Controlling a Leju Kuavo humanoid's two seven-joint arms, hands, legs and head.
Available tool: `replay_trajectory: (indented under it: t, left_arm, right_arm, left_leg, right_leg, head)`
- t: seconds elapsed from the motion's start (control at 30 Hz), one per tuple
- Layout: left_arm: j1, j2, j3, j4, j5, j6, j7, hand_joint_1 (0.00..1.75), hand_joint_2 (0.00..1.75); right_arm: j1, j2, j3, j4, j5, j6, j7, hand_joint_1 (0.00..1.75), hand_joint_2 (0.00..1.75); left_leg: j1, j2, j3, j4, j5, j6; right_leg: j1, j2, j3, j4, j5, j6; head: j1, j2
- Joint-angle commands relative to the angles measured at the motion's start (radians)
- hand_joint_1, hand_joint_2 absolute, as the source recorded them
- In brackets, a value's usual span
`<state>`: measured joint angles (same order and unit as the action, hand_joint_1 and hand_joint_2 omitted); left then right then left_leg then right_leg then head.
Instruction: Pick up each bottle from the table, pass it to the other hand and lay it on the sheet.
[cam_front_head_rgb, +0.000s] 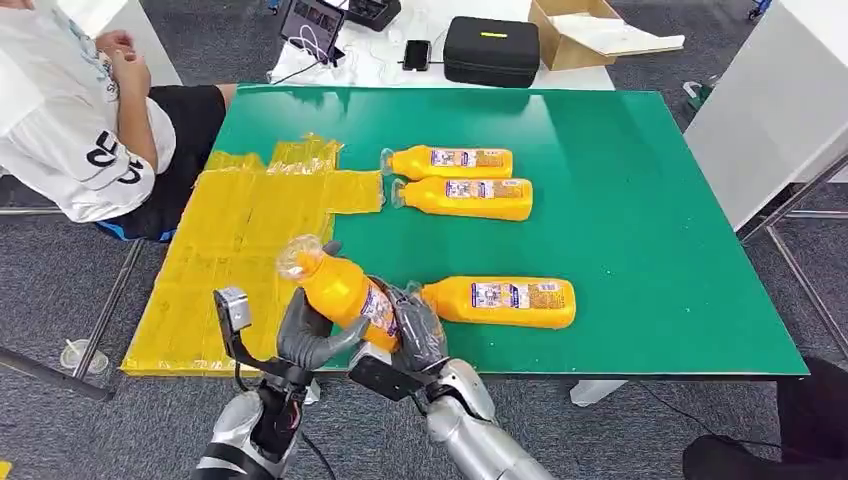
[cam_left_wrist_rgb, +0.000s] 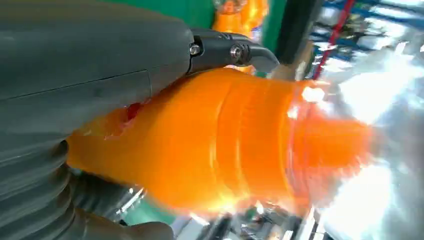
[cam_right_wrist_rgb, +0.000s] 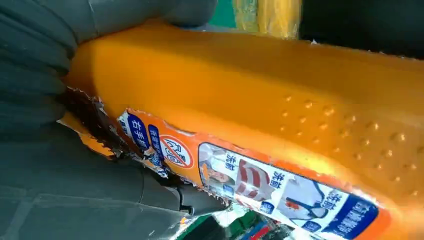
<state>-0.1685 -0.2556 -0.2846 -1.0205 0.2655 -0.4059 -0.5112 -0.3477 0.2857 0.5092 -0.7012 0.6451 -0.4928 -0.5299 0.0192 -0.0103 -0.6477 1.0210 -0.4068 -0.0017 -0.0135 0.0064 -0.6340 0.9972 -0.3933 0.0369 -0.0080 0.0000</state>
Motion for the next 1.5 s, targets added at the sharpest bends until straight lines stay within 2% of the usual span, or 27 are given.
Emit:
replay_trajectory:
  t: [0.03,0.37,0.43,0.47,0.6,0.67,0.7,0.83,0.87,0.9,0.93,0.97,1.1,1.27,1.3,1.4,1.43,1.47,1.5]
  left_arm:
    - [-0.070,0.011,-0.026,0.154,0.019,-0.028,0.030,0.00,1.75]
    - [-0.078,0.004,-0.012,0.165,0.070,-0.065,0.026,0.00,1.75]
    - [-0.074,0.002,-0.006,0.158,0.104,-0.096,0.024,0.00,1.75]
    - [-0.067,-0.005,0.005,0.143,0.135,-0.120,0.014,0.00,1.75]
    - [-0.060,-0.009,0.009,0.120,0.147,-0.119,0.017,0.00,1.75]
    - [-0.060,-0.009,0.009,0.120,0.147,-0.119,0.017,0.00,1.75]
    - [-0.060,-0.009,0.009,0.120,0.147,-0.119,0.017,0.00,1.75]
    - [-0.060,-0.009,0.009,0.120,0.147,-0.119,0.017,0.00,1.75]
    - [-0.054,-0.018,0.025,0.107,0.187,-0.136,0.022,0.10,1.75]
    - [-0.049,-0.024,0.035,0.091,0.216,-0.147,0.029,0.73,1.75]
    - [-0.035,-0.029,0.043,0.054,0.225,-0.136,0.021,1.68,1.75]
    - [-0.032,-0.032,0.045,0.037,0.239,-0.137,0.031,1.75,1.75]
    - [-0.008,-0.033,0.041,-0.025,0.264,-0.115,0.049,1.75,1.75]
    - [-0.008,-0.028,0.011,0.003,0.211,-0.098,0.023,1.75,1.75]
    - [-0.010,-0.032,0.010,0.018,0.204,-0.088,0.020,1.75,1.75]
    - [-0.012,-0.034,0.008,0.023,0.183,-0.073,0.005,1.75,1.75]
    - [-0.012,-0.034,0.008,0.023,0.183,-0.073,0.005,1.75,1.75]
    - [-0.012,-0.034,0.008,0.023,0.183,-0.073,0.005,1.75,1.75]
    - [-0.012,-0.034,0.008,0.023,0.183,-0.073,0.005,1.75,1.75]
  right_arm:
    - [-0.037,0.013,0.098,0.116,0.035,-0.016,-0.002,1.75,1.75]
    - [-0.039,0.023,0.107,0.143,0.019,0.005,-0.013,1.75,1.75]
    - [-0.040,0.024,0.105,0.148,0.009,0.013,-0.018,1.75,1.75]
    - [-0.042,0.024,0.108,0.151,0.011,0.015,-0.014,1.75,1.75]
    - [-0.041,0.023,0.108,0.150,0.008,0.019,-0.013,1.75,1.75]
    - [-0.041,0.023,0.108,0.150,0.008,0.019,-0.013,1.75,1.75]
    - [-0.041,0.023,0.108,0.150,0.008,0.019,-0.013,1.75,1.75]
    - [-0.041,0.023,0.108,0.150,0.008,0.019,-0.013,1.75,1.75]
    - [-0.040,0.022,0.107,0.149,0.005,0.022,-0.011,1.75,1.75]
    - [-0.040,0.020,0.108,0.150,0.004,0.028,-0.006,1.75,1.75]
    - [-0.039,0.020,0.108,0.147,0.003,0.033,-0.002,1.75,1.75]
    - [-0.037,0.019,0.111,0.148,0.005,0.039,0.002,1.75,1.75]
    - [-0.036,0.019,0.115,0.149,0.008,0.046,0.015,1.75,1.75]
    - [-0.044,0.021,0.111,0.150,0.008,0.057,0.032,1.75,1.75]
    - [-0.045,0.022,0.110,0.150,0.007,0.064,0.035,1.75,1.75]
    - [-0.044,0.022,0.111,0.150,0.008,0.066,0.040,1.75,1.75]
    - [-0.044,0.022,0.111,0.150,0.008,0.066,0.040,1.75,1.75]
    - [-0.044,0.022,0.111,0.150,0.008,0.066,0.040,1.75,1.75]
    - [-0.044,0.022,0.111,0.150,0.008,0.066,0.040,1.75,1.75]
  left_leg:
    - [0.000,0.001,0.006,-0.001,-0.002,0.001]
    - [0.000,0.000,0.002,0.000,0.000,0.001]
    - [0.000,0.000,0.006,0.000,-0.002,0.001]
    - [0.000,0.000,0.002,0.000,-0.001,0.001]
    - [0.000,0.000,0.002,0.000,-0.001,0.001]
    - [0.000,-0.001,0.006,0.000,-0.002,0.001]
    - [0.000,0.000,0.002,0.000,0.000,0.001]
    - [0.000,0.000,0.004,0.000,-0.002,0.001]
    - [0.000,0.000,0.003,0.000,-0.001,0.001]
    - [0.000,0.000,0.002,0.000,0.000,0.001]
    - [0.000,0.000,0.007,0.000,-0.003,0.002]
    - [0.000,0.000,0.002,0.000,-0.001,0.001]
    - [0.000,0.000,0.001,0.000,0.000,0.001]
    - [0.000,0.000,0.006,0.000,-0.003,0.001]
    - [0.000,0.000,0.001,0.000,0.000,0.001]
    - [0.000,0.000,0.002,0.000,-0.001,0.001]
    - [0.000,-0.001,0.007,0.000,-0.003,0.002]
    - [0.000,-0.001,0.002,0.000,-0.001,0.001]
    - [0.000,-0.001,0.005,0.000,-0.002,0.001]
  right_leg:
    - [0.000,-0.001,0.006,-0.001,-0.002,-0.002]
    - [0.000,-0.001,0.002,0.000,-0.001,-0.001]
    - [0.001,-0.002,0.006,0.000,-0.003,-0.002]
    - [0.000,-0.001,0.002,0.000,-0.001,-0.001]
    - [0.000,-0.001,0.001,0.000,-0.001,-0.001]
    - [0.001,-0.003,0.007,-0.001,-0.003,-0.002]
    - [0.000,-0.002,0.001,0.000,-0.001,-0.001]
    - [0.001,-0.002,0.004,0.000,-0.002,-0.001]
    - [0.000,-0.002,0.002,0.000,-0.001,-0.001]
    - [0.000,-0.002,0.001,0.000,-0.001,-0.001]
    - [0.001,-0.003,0.007,-0.001,-0.003,-0.002]
    - [0.001,-0.002,0.002,0.000,-0.001,-0.001]
    - [0.001,-0.002,0.001,0.000,-0.001,-0.001]
    - [0.001,-0.003,0.006,0.000,-0.003,-0.002]
    - [0.001,-0.002,0.001,0.000,-0.001,-0.001]
    - [0.001,-0.002,0.001,0.000,-0.001,-0.001]
    - [0.001,-0.004,0.007,-0.001,-0.003,-0.002]
    - [0.000,-0.003,0.002,0.000,-0.002,-0.001]
    - [0.001,-0.003,0.005,-0.001,-0.002,-0.001]
  head:
    - [0.000,0.000]
    - [0.000,0.000]
    - [0.000,0.000]
    - [0.000,0.000]
    - [0.000,0.000]
    - [0.000,0.000]
    - [0.000,0.000]
    - [0.000,0.000]
    - [0.000,0.000]
    - [0.000,0.000]
    - [0.000,0.000]
    - [0.000,0.000]
    - [0.000,0.000]
    - [0.000,0.000]
    - [0.000,0.000]
    - [0.000,0.000]
    - [0.000,0.000]
    - [0.000,0.000]
    - [0.000,0.000]
